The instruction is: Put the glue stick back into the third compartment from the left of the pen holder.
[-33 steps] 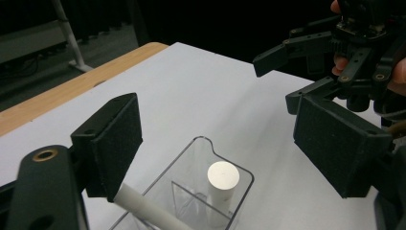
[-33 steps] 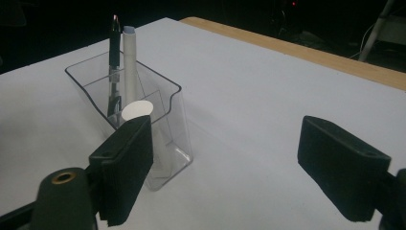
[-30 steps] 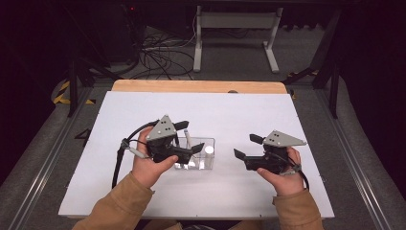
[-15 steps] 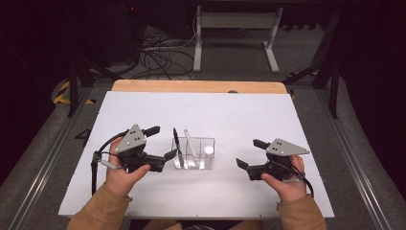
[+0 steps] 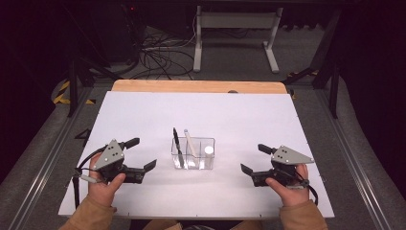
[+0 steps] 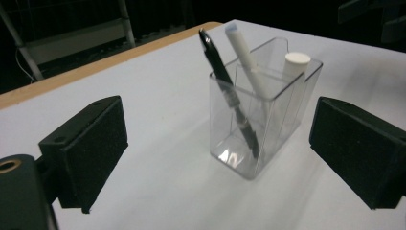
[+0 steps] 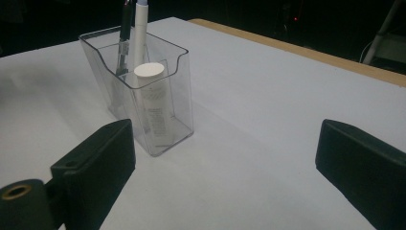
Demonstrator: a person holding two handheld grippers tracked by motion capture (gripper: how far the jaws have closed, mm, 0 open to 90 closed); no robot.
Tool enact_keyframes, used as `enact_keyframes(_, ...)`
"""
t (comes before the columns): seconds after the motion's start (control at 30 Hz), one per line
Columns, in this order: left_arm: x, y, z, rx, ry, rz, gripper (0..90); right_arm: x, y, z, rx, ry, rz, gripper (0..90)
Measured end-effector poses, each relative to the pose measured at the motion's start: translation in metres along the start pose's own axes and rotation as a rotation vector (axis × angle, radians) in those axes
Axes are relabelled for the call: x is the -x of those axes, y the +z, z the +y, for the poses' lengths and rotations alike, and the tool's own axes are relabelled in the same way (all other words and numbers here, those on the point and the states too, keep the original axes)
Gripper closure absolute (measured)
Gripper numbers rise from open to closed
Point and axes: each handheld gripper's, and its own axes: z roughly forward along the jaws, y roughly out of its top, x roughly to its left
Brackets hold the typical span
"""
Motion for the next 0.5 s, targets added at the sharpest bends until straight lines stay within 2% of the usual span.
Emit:
enact_keyframes(0.1, -0.003, -0.006, -0.012, -0.002, -0.002, -0.003, 6.4, 0.000, 0.000, -0.005, 0.009, 0.010, -0.002, 7.1)
enact_keyframes(0.2, -0.003, -0.010, -0.023, -0.024, 0.015, 0.033, 6.1, 0.001, 0.001, -0.009, 0.009, 0.022, -0.001, 7.1)
enact_keyframes(0.37, -0.008, -0.014, -0.041, -0.037, -0.057, 0.042, 6.1, 0.004, 0.002, -0.014, -0.010, 0.018, -0.009, 7.3)
enact_keyframes(0.5, -0.010, -0.016, -0.044, -0.043, -0.049, 0.067, 5.9, 0.007, 0.000, -0.015, -0.004, 0.029, -0.013, 7.3)
